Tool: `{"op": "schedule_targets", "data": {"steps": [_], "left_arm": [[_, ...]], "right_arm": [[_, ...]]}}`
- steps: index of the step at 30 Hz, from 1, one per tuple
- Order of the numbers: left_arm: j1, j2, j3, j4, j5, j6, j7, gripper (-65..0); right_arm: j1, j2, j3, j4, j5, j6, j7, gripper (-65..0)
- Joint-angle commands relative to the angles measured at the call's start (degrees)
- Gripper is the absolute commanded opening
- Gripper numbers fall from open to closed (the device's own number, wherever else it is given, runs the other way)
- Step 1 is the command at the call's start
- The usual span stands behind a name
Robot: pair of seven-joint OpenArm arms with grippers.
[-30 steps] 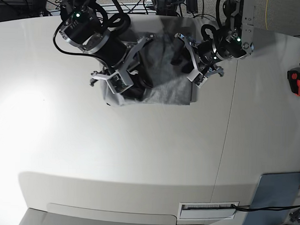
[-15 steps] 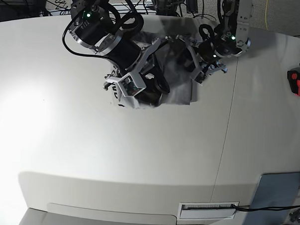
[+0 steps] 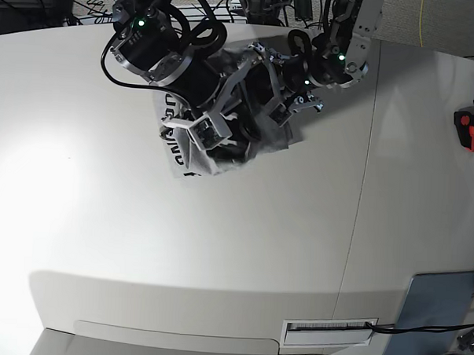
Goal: Fold the T-shirt properly
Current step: 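Fold the shirt end with the right gripper over onto the left gripper's fold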
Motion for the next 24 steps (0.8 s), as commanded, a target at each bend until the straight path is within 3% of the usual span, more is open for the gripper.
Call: {"op": "schedule_targets", "data": {"steps": [1, 3, 6, 16, 21, 22, 24], "left_arm": [[-0.4, 0.0, -0.8, 2.3, -2.0, -0.3, -1.2, -39.2], [-0.4, 0.0, -2.6, 4.1, -4.6, -0.5, -0.5, -39.2], [-0.4, 0.0, -5.4, 4.9, -6.8, -3.7, -0.5, -39.2], [-0.4, 0.0, -16.4, 4.9, -8.8, -3.8, 1.2, -39.2], [-0.4, 0.0, -18.1, 4.9, -10.5, -3.8, 2.3, -39.2], [-0.4, 0.0, -18.0, 4.9, -10.5, -3.8, 2.4, -39.2], [-0.4, 0.0, -18.0, 4.9, -10.5, -3.8, 2.4, -39.2]], "right_arm": [[0.3, 0.7, -0.1, 1.0, 0.8, 0.2, 1.4, -65.0], [0.3, 2.3, -0.1, 1.0, 0.8, 0.2, 1.3, -65.0], [0.3, 3.7, -0.1, 1.0, 0.8, 0.2, 1.4, -65.0], [0.0, 3.6, -3.6, 1.0, 5.7, 0.2, -0.7, -65.0], [0.0, 3.6, -9.4, 1.0, -1.4, 0.2, -0.6, -65.0], [-0.1, 3.6, -10.4, 1.0, -2.7, 0.2, -0.5, -62.7], [-0.5, 3.6, -11.9, 1.0, -3.3, 0.2, 0.1, -50.5]]}}
